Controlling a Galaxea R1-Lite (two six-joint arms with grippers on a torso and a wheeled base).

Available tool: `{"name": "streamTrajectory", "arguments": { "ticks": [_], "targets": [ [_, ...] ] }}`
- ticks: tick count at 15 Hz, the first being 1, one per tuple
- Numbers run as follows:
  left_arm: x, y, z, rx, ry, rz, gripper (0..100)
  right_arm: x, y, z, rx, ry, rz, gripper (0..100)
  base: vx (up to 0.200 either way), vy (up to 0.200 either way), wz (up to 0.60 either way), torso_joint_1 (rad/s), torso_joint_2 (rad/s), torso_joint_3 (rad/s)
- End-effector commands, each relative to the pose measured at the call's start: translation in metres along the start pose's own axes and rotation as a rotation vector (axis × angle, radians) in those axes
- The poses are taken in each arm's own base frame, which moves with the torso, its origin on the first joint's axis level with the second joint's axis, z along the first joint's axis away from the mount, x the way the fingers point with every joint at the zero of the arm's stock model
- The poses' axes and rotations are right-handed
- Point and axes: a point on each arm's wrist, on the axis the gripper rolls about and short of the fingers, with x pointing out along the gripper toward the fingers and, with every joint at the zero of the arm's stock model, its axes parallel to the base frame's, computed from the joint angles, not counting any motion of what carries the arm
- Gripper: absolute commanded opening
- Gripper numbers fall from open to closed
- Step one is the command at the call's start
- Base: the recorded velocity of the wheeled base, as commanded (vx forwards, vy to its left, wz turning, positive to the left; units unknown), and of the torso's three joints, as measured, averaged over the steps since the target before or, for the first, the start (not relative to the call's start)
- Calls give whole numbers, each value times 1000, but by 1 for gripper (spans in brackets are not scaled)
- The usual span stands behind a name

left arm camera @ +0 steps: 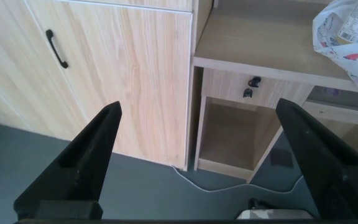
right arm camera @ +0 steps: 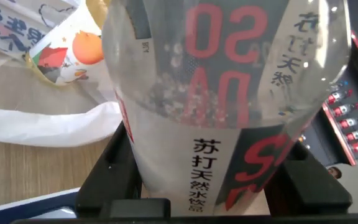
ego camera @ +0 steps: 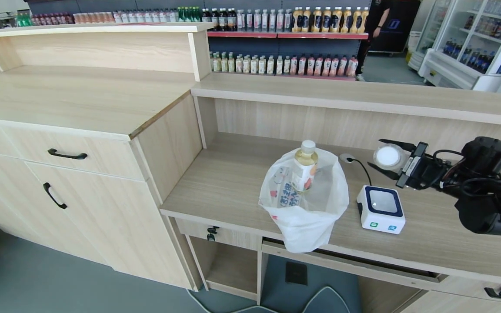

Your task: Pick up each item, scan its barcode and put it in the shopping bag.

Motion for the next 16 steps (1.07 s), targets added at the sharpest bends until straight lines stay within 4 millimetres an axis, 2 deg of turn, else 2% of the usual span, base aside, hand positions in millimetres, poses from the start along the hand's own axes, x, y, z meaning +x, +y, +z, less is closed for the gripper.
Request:
{"name": "streamTrajectory", "arguments": {
  "ticks": [1, 7, 16],
  "targets": [
    [0, 0, 0, 0, -1, 2, 100, -4, 10, -9, 28, 16, 22, 0, 0, 0, 0, 0, 0, 0],
    [0, 0, 0, 0, -1, 2, 100, 0, 33, -22, 14, -9, 70, 0, 0, 0, 0, 0, 0, 0],
    [0, 0, 0, 0, -1, 1, 100, 6, 52, -25, -1, -17, 107, 0, 0, 0, 0, 0, 0, 0]
  ]
}}
